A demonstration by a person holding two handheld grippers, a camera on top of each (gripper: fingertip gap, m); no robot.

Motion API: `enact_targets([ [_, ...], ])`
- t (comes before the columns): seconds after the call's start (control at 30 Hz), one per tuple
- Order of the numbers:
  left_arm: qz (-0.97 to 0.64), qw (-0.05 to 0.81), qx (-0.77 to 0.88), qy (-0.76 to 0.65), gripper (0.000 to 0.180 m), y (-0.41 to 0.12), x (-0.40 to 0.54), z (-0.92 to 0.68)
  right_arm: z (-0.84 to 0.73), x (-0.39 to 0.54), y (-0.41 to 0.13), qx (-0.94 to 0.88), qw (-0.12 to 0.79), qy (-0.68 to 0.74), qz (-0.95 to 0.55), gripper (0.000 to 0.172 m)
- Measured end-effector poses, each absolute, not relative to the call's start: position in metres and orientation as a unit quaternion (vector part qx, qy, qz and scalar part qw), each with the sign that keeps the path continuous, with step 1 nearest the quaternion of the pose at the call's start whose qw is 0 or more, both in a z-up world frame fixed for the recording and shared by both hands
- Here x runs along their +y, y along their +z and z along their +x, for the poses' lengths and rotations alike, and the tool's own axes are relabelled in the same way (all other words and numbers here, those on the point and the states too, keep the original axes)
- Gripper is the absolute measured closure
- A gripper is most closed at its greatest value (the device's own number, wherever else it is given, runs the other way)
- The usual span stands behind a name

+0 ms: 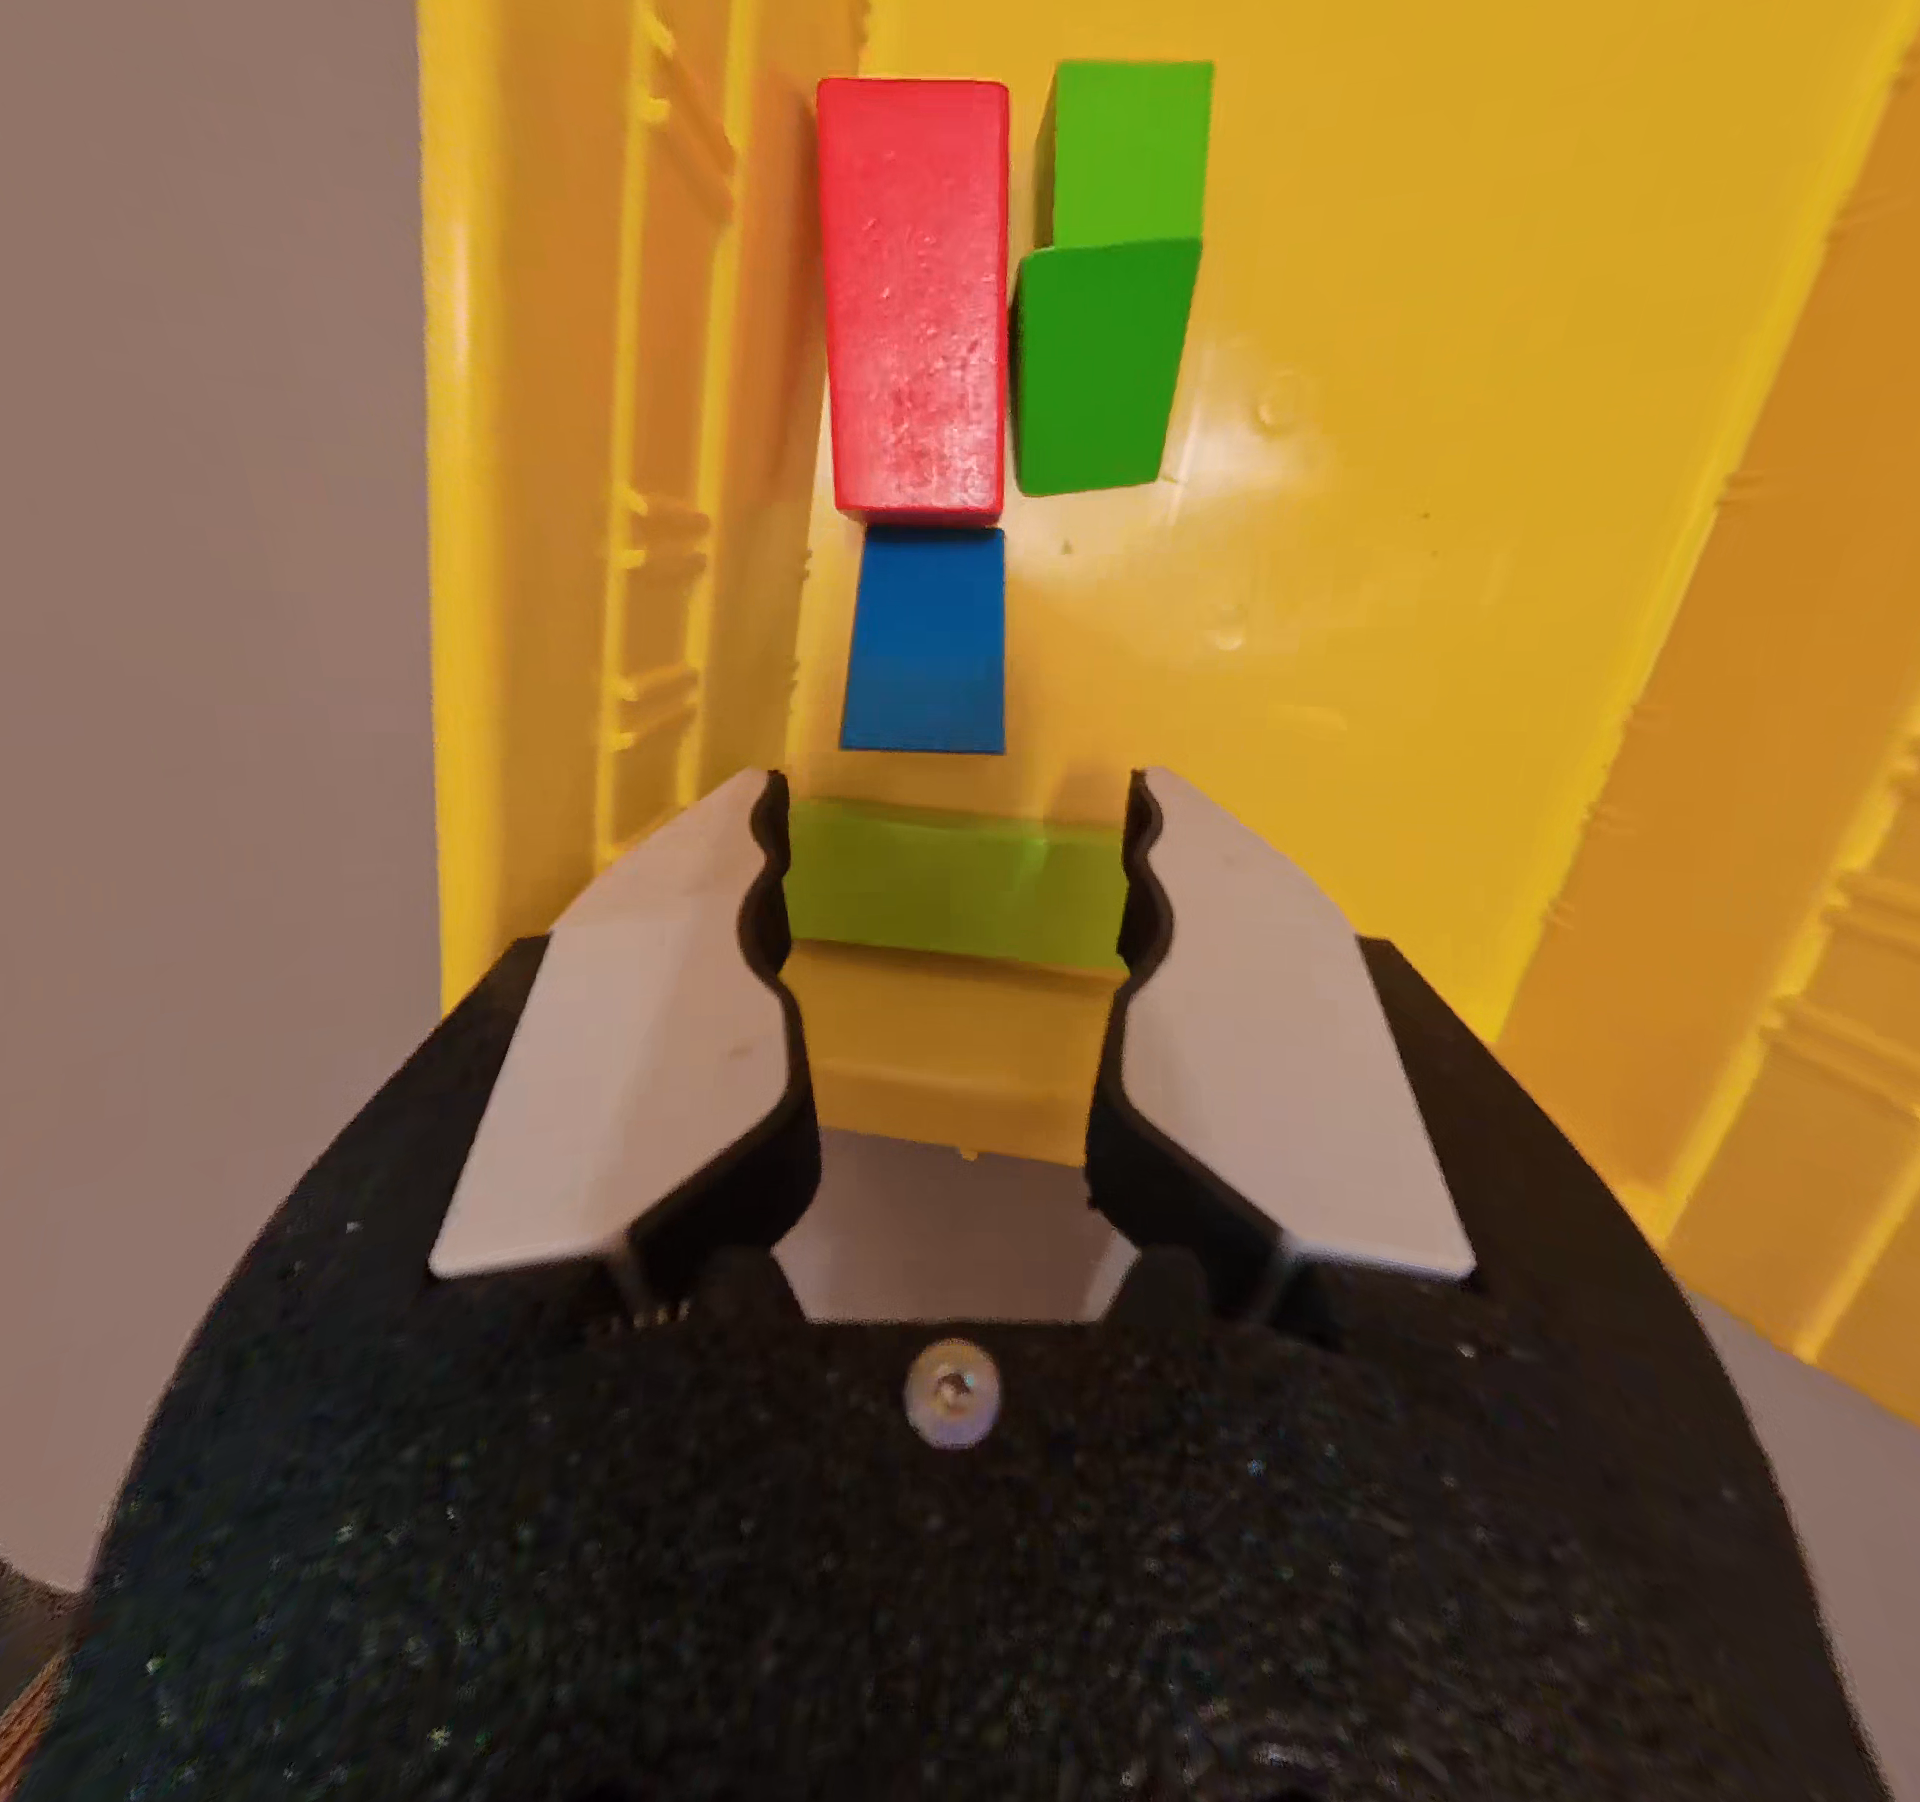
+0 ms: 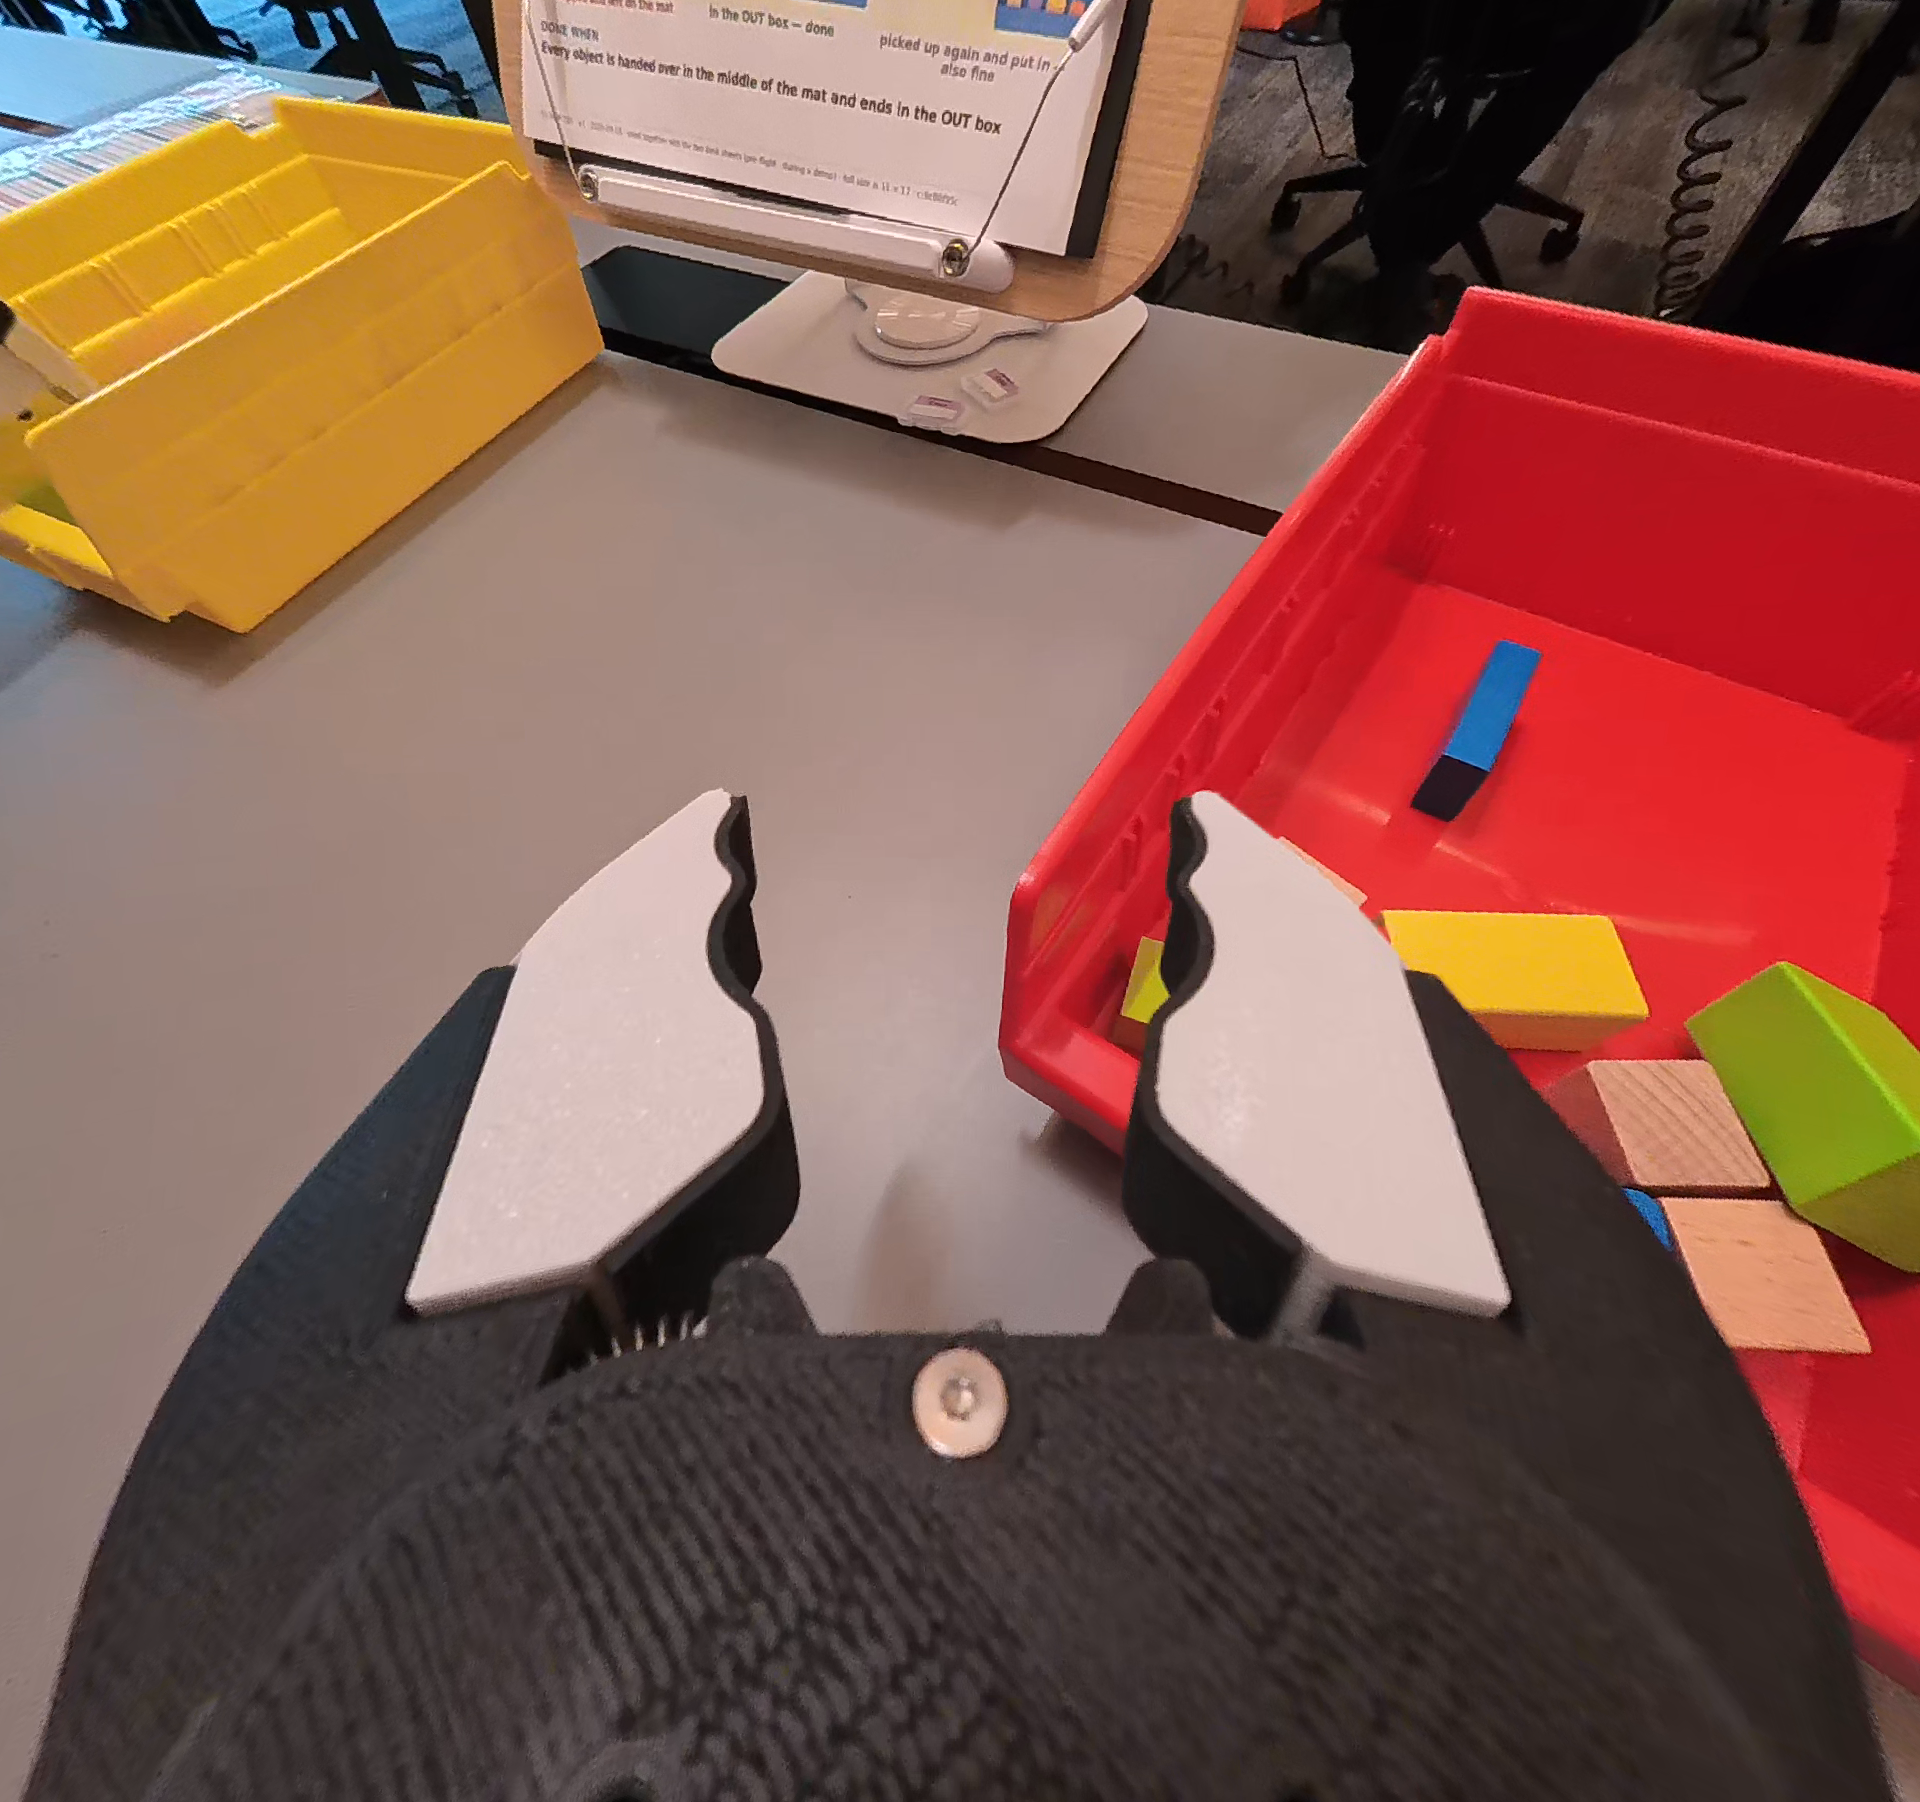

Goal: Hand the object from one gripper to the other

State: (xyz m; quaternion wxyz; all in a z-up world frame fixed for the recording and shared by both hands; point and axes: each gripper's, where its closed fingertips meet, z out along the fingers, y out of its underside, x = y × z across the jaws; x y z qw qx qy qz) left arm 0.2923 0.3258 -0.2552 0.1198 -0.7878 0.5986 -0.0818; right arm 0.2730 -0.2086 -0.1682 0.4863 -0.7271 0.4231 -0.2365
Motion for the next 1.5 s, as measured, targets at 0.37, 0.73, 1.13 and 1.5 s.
enact_targets([
  [0.37,-0.791,0.122,0.598,-0.028,0.123,-0.282,0.332,0.301,0.273,-0.210,-0.170,0.422,0.482,-0.236,-0.731,0.095],
  [0.73,-0.765,0.132,0.628,-0.060,0.146,-0.292,0.328,0.306,0.273,-0.207,-0.173,0.418,0.482,-0.232,-0.734,0.095],
  [1.13,-0.504,0.256,0.741,-0.362,0.146,-0.157,0.198,0.281,0.249,-0.136,-0.142,0.355,0.596,-0.123,-0.709,0.091],
  [1.5,-0.206,0.127,0.782,-0.574,0.146,-0.120,0.023,0.172,0.181,-0.035,-0.098,0.194,0.705,0.020,-0.682,0.093],
])
